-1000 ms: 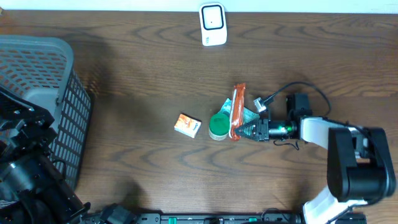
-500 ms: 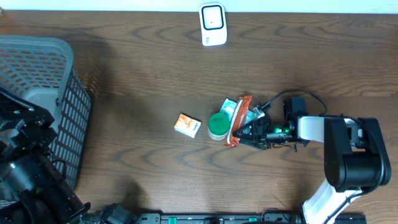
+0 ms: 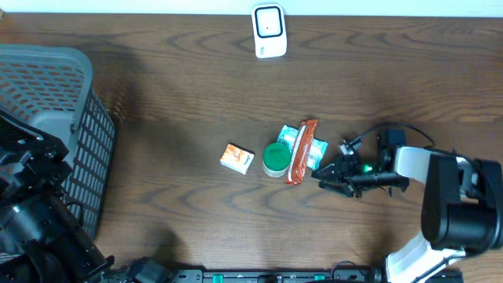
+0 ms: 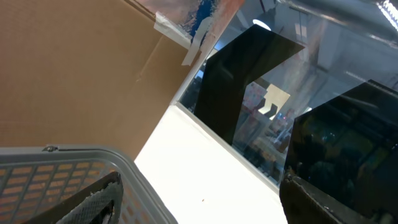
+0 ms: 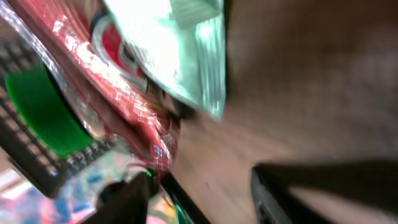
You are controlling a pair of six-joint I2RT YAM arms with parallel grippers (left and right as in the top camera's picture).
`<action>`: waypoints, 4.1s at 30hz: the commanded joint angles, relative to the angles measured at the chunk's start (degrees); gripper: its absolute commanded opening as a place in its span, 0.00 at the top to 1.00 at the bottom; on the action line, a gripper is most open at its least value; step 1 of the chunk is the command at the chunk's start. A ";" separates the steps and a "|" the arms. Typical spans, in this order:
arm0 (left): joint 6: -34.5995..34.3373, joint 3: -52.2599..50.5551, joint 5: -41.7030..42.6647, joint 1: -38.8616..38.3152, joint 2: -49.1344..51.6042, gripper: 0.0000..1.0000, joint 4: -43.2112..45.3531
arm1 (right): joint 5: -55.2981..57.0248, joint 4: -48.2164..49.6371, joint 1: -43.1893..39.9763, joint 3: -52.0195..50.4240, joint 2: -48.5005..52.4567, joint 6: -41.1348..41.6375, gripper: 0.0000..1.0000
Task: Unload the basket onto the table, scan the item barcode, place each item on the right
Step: 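Raise the TOP bar and pull it right away from the bottle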
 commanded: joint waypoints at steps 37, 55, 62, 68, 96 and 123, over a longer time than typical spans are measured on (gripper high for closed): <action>-0.48 -0.02 -0.13 0.31 6.78 0.19 0.70 | 13.27 35.74 9.53 8.70 3.69 18.45 0.18; -0.50 -0.02 -0.11 5.38 6.82 0.19 0.74 | 17.18 26.58 9.70 8.68 3.69 9.22 0.77; -0.50 -0.02 -0.11 6.67 6.86 0.19 0.72 | 10.12 29.44 7.08 8.72 3.69 7.56 0.99; -0.50 -0.02 -0.11 6.67 6.86 0.19 0.70 | -17.75 31.63 -1.36 8.70 3.65 -0.90 0.99; -0.50 -0.02 -0.13 6.67 13.00 0.19 2.25 | -31.63 31.69 -8.50 8.70 0.55 27.28 0.98; -0.72 -0.02 -0.11 6.67 13.73 0.19 2.91 | -21.90 53.68 -8.59 8.70 -42.05 82.66 0.98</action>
